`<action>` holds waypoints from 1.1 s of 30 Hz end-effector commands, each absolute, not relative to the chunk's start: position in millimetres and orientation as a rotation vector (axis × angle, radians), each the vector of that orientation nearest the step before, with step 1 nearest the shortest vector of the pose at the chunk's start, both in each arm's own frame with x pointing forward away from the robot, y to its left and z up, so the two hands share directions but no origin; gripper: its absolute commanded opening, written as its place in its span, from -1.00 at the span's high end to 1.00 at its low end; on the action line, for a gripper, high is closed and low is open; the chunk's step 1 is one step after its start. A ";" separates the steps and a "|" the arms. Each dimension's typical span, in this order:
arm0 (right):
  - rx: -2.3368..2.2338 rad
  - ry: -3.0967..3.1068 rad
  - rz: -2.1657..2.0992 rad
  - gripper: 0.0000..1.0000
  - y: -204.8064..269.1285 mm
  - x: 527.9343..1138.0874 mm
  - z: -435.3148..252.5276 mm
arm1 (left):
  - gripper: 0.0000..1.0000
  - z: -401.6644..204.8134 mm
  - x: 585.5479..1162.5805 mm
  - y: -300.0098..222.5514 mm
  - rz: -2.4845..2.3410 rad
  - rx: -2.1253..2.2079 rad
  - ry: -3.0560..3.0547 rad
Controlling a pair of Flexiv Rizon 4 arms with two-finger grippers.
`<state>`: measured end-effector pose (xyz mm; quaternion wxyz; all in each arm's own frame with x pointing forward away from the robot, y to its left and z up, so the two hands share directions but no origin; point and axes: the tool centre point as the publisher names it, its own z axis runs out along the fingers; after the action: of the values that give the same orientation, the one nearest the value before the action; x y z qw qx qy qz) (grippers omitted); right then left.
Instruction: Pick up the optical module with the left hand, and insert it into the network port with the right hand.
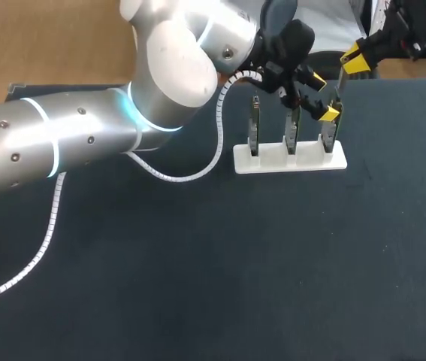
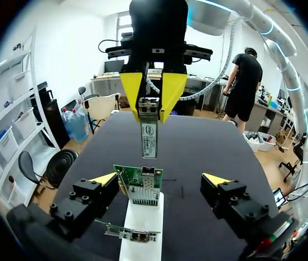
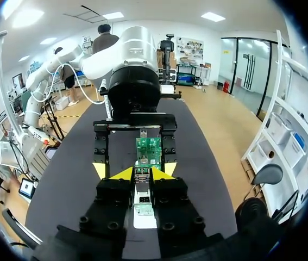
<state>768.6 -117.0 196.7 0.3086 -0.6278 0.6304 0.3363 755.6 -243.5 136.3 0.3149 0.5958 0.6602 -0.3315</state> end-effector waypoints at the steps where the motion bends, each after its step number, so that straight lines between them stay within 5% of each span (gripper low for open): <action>1: -1.663 1.665 0.890 1.00 -115.9 770.7 196.5 | -1.00 137.2 756.1 -245.3 -0.883 1.578 1.741; 33: -1.731 1.650 0.833 1.00 -117.4 768.0 179.4 | -1.00 137.8 755.3 -245.5 -0.873 1.583 1.743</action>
<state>768.0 -119.1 180.1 0.2996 -0.6522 0.6213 0.3145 753.7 -244.5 137.2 0.3127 0.5984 0.6590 -0.3314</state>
